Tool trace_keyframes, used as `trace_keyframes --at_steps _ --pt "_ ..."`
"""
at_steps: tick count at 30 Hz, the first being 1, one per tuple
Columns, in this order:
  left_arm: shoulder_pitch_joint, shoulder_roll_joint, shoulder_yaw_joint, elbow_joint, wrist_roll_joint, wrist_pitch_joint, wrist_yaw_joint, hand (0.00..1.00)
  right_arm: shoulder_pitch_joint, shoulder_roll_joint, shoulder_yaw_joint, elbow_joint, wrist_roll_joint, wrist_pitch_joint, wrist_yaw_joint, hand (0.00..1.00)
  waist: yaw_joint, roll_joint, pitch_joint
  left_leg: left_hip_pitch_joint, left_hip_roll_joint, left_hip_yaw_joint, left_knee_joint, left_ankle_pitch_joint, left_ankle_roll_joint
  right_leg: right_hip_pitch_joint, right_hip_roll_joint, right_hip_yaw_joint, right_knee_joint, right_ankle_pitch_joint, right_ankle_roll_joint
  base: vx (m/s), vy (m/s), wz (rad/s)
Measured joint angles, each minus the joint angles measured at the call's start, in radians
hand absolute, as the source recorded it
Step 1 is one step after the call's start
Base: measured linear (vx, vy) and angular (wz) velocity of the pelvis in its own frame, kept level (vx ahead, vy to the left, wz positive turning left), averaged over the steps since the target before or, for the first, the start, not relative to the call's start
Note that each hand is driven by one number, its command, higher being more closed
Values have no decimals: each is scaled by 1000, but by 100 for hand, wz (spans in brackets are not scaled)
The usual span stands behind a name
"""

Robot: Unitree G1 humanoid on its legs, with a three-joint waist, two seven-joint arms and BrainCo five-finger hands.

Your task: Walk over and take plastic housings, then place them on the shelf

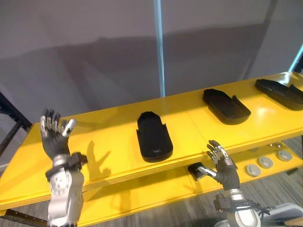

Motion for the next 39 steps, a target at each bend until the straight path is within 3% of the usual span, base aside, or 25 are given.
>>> trace_keyframes --at_steps 3,4,11,12,19,24,32,35,39 --pt "129 -75 -2 -64 -1 -19 -52 0 5 18 -21 0 -3 0 -7 0 16 0 -12 -1 0 -19 0 0 0 15 -1 -16 -18 -1 -1 -4 -13 19" --pt "292 -163 -19 -120 -1 -24 -227 0 1 65 -68 -3 18 0 -11 0 74 -35 -45 -4 10 -45 6 -5 -7 42 7 -59 -51 -5 0 -3 -3 4" --pt "291 -163 -21 -117 -3 -24 -227 0 1 83 -68 -2 19 0 -11 0 74 -57 -44 -19 12 -51 34 -13 -19 42 5 -64 -49 -3 2 -3 0 2" --pt "289 -163 -24 -113 -3 -24 -228 0 1 83 -68 1 22 0 -11 100 76 -60 -43 -19 13 -51 40 -14 -21 42 5 -63 -48 -2 3 -21 -5 4" --pt "279 -163 -100 -67 -24 -25 -232 0 3 83 -30 1 61 0 21 100 72 -69 -32 -30 11 -62 40 -14 -22 39 -4 -92 -50 -4 -1 -25 3 4" --pt "248 -164 -160 -28 -24 -26 -252 0 -8 83 134 5 59 0 71 100 92 -69 0 -55 3 -80 42 -11 -18 25 -13 -113 -51 -1 4 7 16 13" --pt "206 -158 -209 1 -24 -41 -219 0 -131 82 231 43 60 9 108 100 98 -68 63 -88 -9 -93 47 -9 -16 -1 -27 -120 -30 5 -1 32 25 6" --pt "201 -153 -226 5 -25 -44 -192 0 -162 80 282 67 54 11 95 100 94 -63 93 -107 -12 -93 55 -9 -16 -18 -32 -119 -21 4 0 -11 8 1" --pt "175 -152 -246 30 -25 -64 -173 0 -223 81 304 148 -2 10 -3 100 98 -46 140 -127 -19 -100 74 -10 -16 -40 -45 -124 10 -3 4 -47 20 6"
